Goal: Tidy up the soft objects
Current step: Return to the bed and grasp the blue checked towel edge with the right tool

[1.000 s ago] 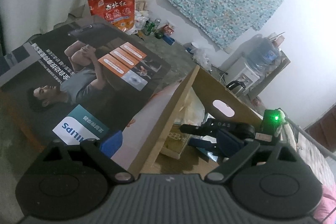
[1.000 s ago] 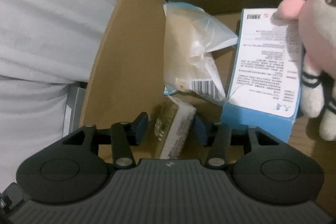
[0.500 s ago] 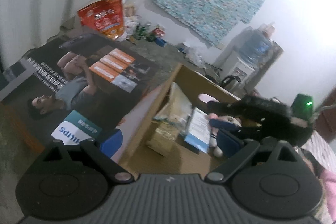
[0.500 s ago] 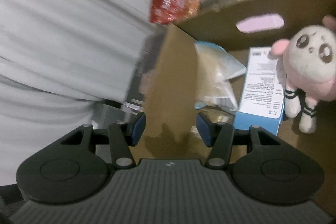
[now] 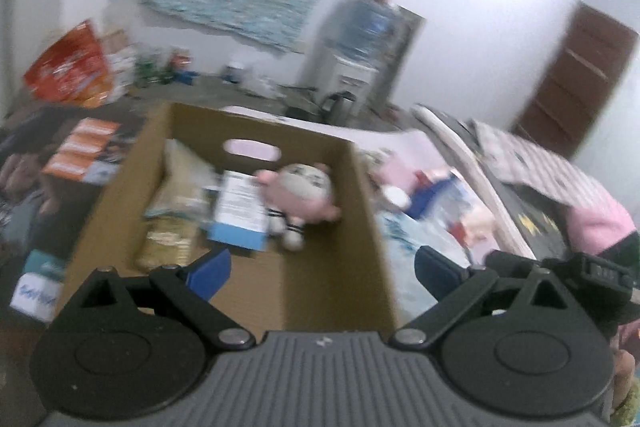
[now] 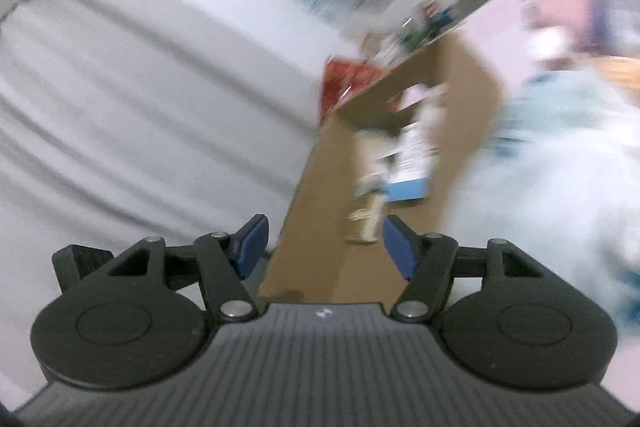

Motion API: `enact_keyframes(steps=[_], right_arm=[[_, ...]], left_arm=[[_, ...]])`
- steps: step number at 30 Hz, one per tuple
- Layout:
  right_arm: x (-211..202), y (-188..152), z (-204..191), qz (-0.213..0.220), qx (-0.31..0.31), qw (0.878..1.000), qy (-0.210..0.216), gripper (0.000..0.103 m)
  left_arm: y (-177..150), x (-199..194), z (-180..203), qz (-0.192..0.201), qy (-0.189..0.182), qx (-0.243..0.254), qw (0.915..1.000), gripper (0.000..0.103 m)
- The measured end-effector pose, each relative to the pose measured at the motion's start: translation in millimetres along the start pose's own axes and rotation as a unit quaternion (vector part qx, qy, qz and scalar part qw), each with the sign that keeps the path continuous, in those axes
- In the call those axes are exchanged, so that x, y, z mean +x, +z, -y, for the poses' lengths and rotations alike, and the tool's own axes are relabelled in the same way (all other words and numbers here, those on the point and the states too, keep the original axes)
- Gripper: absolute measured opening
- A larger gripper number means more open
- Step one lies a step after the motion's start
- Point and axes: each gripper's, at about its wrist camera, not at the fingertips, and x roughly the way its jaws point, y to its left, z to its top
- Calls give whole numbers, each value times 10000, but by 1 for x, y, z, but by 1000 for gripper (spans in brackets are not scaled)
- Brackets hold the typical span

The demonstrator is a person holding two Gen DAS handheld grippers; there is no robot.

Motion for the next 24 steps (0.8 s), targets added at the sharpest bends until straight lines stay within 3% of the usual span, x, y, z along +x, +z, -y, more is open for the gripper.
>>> enact_keyframes(steps=[3, 7, 12, 18, 24], right_arm=[[-59, -17, 29, 645, 220, 9971, -348, 66], [-123, -41, 65, 1402, 477, 9842, -974, 67], [-163, -55, 106, 1879, 693, 9681, -1504, 67], [-154, -32, 134, 1476, 50, 9567, -2508, 56], [-122, -7, 150, 592, -876, 9395, -3259, 37]], left_arm=[[-9, 14, 28, -126, -148, 394, 9990, 99], [-21, 33, 72, -315, -365, 933, 9945, 99], [-41, 52, 135, -463, -633, 1590, 9842, 99], [-70, 75, 192, -556, -686, 2139, 9729, 94], [-86, 98, 213, -750, -597, 2180, 9712, 70]])
